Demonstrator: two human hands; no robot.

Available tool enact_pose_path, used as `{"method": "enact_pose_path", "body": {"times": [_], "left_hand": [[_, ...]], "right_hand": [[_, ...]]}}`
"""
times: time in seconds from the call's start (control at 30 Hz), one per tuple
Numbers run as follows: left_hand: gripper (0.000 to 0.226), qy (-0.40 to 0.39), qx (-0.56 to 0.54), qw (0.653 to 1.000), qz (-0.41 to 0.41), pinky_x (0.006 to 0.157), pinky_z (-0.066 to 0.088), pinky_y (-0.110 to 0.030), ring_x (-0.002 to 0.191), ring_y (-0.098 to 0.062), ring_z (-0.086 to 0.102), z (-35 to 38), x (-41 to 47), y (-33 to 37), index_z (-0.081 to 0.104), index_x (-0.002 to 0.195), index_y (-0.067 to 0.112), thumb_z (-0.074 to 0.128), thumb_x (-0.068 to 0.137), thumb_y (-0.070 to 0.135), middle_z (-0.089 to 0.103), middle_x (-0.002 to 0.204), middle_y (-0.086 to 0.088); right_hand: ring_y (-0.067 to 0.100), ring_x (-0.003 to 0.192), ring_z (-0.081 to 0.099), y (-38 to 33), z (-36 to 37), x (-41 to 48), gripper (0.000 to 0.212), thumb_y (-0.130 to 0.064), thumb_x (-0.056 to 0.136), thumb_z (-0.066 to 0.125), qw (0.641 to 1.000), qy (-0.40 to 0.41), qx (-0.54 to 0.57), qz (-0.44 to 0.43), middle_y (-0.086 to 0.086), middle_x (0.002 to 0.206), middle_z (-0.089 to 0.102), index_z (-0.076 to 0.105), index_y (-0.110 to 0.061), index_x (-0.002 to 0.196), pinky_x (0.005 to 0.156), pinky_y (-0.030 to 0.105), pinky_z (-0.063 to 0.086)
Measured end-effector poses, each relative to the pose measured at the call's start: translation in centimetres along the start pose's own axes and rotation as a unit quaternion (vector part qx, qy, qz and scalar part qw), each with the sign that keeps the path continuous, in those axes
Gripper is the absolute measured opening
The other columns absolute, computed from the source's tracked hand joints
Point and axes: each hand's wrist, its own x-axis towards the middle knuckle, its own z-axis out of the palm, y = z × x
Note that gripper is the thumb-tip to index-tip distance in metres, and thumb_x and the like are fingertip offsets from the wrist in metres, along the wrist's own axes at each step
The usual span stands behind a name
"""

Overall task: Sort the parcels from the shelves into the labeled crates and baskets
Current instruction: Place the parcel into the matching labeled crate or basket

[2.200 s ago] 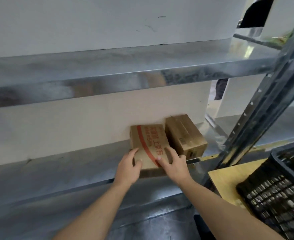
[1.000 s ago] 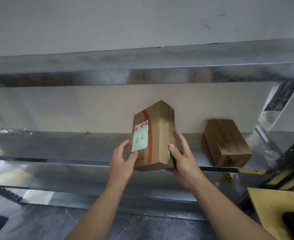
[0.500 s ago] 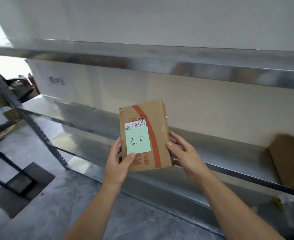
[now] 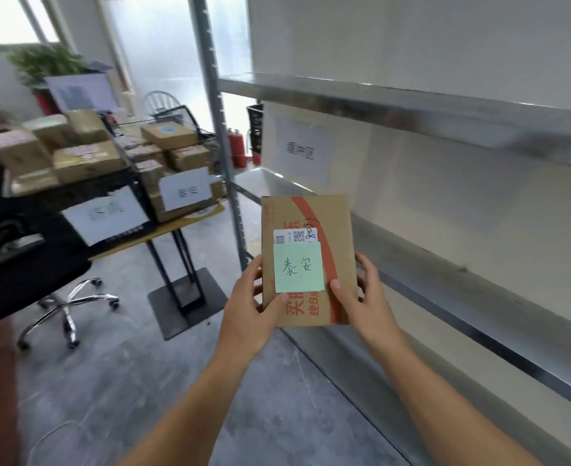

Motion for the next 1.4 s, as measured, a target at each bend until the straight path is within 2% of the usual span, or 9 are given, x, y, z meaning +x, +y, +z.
{"method": "enact_pose_path", "body": {"times": [0.1,0.23,0.37,0.5,0.57,0.7,0.93,1.2,1.4], "left_hand": [[0.056,0.038,0.045,0.998,-0.010,0.077,0.050,-0.011,0.113,0.007,0.055,-4.3,1.6,-1.2,0.031,0.139,0.059,0.057,0.098,0.032,0.053,0.132,0.018],[0.049,0.078,0.101,0.992,-0.018,0.094,0.055,-0.038,0.114,-0.007,0.059,-9.7,4.3,-2.4,0.036,0.142,0.053,0.052,0.098,0.038,0.056,0.130,0.013],[0.049,0.183,0.217,0.958,-0.048,0.104,0.041,-0.034,0.125,-0.015,0.049,-15.3,7.2,-3.8,0.041,0.147,0.029,0.048,0.099,0.037,0.051,0.140,0.002],[0.050,0.236,0.327,0.914,-0.045,0.110,0.034,-0.038,0.131,-0.022,0.044,-20.6,10.9,-5.1,0.048,0.143,0.018,0.051,0.095,0.034,0.052,0.141,-0.005],[0.050,0.250,0.386,0.886,-0.057,0.115,0.028,-0.041,0.138,-0.025,0.035,-22.7,13.5,-5.8,0.048,0.144,0.016,0.054,0.096,0.031,0.046,0.147,-0.009],[0.053,0.263,0.489,0.828,-0.082,0.116,0.018,-0.049,0.147,-0.027,0.021,-26.4,19.2,-6.6,0.045,0.146,0.021,0.052,0.097,0.040,0.035,0.155,-0.009],[0.056,0.198,0.623,0.750,-0.105,0.117,0.019,-0.048,0.145,-0.027,0.027,-31.1,26.2,-8.4,0.039,0.147,0.024,0.048,0.096,0.044,0.038,0.153,-0.005],[0.054,0.210,0.589,0.767,-0.142,0.118,0.020,-0.047,0.144,-0.025,0.028,-34.8,32.9,-11.8,0.040,0.148,0.027,0.047,0.096,0.042,0.040,0.153,-0.003],[0.056,0.206,0.552,0.800,-0.120,0.119,0.019,-0.046,0.144,-0.025,0.026,-37.7,39.7,-15.6,0.038,0.149,0.025,0.047,0.096,0.042,0.039,0.153,-0.004]], "right_hand": [[0.004,0.112,0.064,0.1,5.0,2.3,0.058,-0.044,0.094,0.066,0.999,-0.035,0.017,-0.010,-0.018,0.133,0.056,0.030,-0.053,0.139,0.086,0.034,0.061],[0.014,0.108,0.069,0.0,10.9,6.7,0.048,-0.038,0.097,0.065,0.996,-0.084,0.032,0.012,-0.003,0.133,0.060,0.036,-0.051,0.134,0.084,0.041,0.063],[0.018,0.098,0.074,-0.1,16.5,11.8,0.034,-0.042,0.099,0.061,0.991,-0.127,0.027,0.041,0.000,0.121,0.068,0.039,-0.056,0.122,0.074,0.036,0.063],[0.020,0.098,0.074,-0.1,21.5,18.2,0.040,-0.046,0.098,0.062,0.986,-0.162,0.013,0.046,0.002,0.121,0.069,0.039,-0.058,0.127,0.080,0.051,0.063],[0.022,0.099,0.073,-0.5,23.7,21.3,0.042,-0.045,0.098,0.062,0.982,-0.184,0.009,0.044,0.002,0.121,0.068,0.038,-0.055,0.131,0.077,0.050,0.064],[0.019,0.099,0.073,-1.8,27.9,27.6,0.050,-0.034,0.101,0.061,0.976,-0.213,0.025,0.035,0.001,0.124,0.064,0.035,-0.046,0.142,0.065,0.032,0.062],[0.015,0.098,0.069,-2.3,33.7,35.6,0.051,-0.032,0.103,0.059,0.968,-0.249,0.025,0.027,0.000,0.123,0.065,0.036,-0.041,0.146,0.065,0.028,0.051],[0.018,0.096,0.072,-2.1,37.9,41.8,0.051,-0.030,0.102,0.060,0.970,-0.236,0.046,0.036,0.004,0.118,0.067,0.036,-0.041,0.146,0.056,0.023,0.055],[0.019,0.100,0.072,-1.9,41.0,48.4,0.051,-0.032,0.102,0.060,0.984,-0.178,0.031,0.000,0.003,0.127,0.063,0.035,-0.045,0.144,0.065,0.028,0.061]]}}
